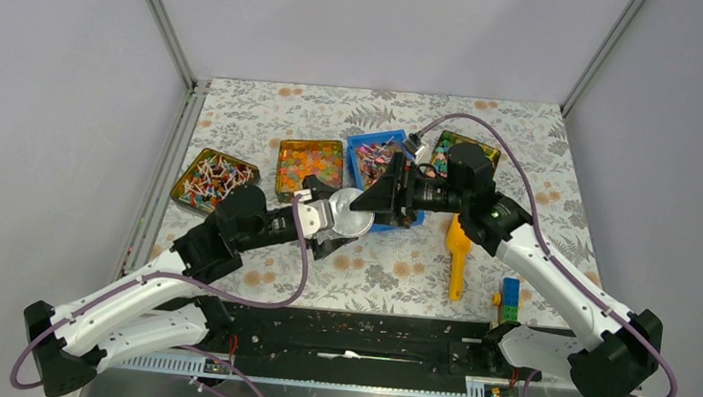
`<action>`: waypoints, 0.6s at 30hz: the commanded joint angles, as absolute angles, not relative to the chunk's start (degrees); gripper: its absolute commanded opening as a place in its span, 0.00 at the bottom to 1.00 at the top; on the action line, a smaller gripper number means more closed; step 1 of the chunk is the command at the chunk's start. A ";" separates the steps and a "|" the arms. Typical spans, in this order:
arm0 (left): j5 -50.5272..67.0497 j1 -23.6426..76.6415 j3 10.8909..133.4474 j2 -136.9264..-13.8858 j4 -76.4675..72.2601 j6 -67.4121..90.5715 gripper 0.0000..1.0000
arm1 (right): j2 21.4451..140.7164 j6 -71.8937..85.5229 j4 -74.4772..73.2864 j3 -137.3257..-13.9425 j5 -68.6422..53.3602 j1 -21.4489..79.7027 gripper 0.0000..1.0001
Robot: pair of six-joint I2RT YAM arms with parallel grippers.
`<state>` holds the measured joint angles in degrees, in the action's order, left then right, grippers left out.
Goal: Pack the candies
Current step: Screw the bottle lid onto the packing bottle.
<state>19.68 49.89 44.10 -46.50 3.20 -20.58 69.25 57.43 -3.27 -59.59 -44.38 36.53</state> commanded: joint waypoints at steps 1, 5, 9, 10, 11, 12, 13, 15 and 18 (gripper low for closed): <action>18.35 49.91 44.13 -44.05 -0.09 -20.52 0.51 | 65.44 53.03 -8.64 -60.31 -39.80 35.47 1.00; 17.84 49.91 43.05 -43.22 2.41 -20.15 0.51 | 63.80 48.79 -14.97 -61.10 -36.53 35.29 1.00; 17.85 49.88 41.94 -42.43 3.96 -19.49 0.51 | 61.23 43.32 -20.06 -61.79 -32.51 35.03 1.00; 17.89 49.92 41.55 -42.20 4.14 -19.19 0.51 | 60.72 41.95 -21.15 -62.33 -31.57 34.99 1.00; 17.92 49.92 41.16 -41.99 4.29 -18.83 0.51 | 60.26 40.53 -22.29 -62.75 -30.68 34.97 1.00; 18.13 49.91 40.75 -41.77 4.41 -18.55 0.51 | 59.89 39.08 -23.26 -63.17 -29.53 34.89 1.00; 18.35 49.92 40.31 -41.60 4.40 -18.16 0.51 | 59.52 37.71 -23.78 -63.47 -28.82 34.84 1.00; 19.05 49.89 39.33 -41.12 4.67 -17.47 0.51 | 58.56 34.72 -23.85 -63.56 -28.51 34.85 1.00; 20.91 49.84 37.65 -40.47 4.96 -16.22 0.50 | 56.97 29.61 -23.79 -63.37 -27.64 34.84 1.00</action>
<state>19.11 49.89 38.81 -42.30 7.70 -18.39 59.75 38.89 -22.31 -60.93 -30.76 35.18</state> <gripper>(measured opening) 0.795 0.993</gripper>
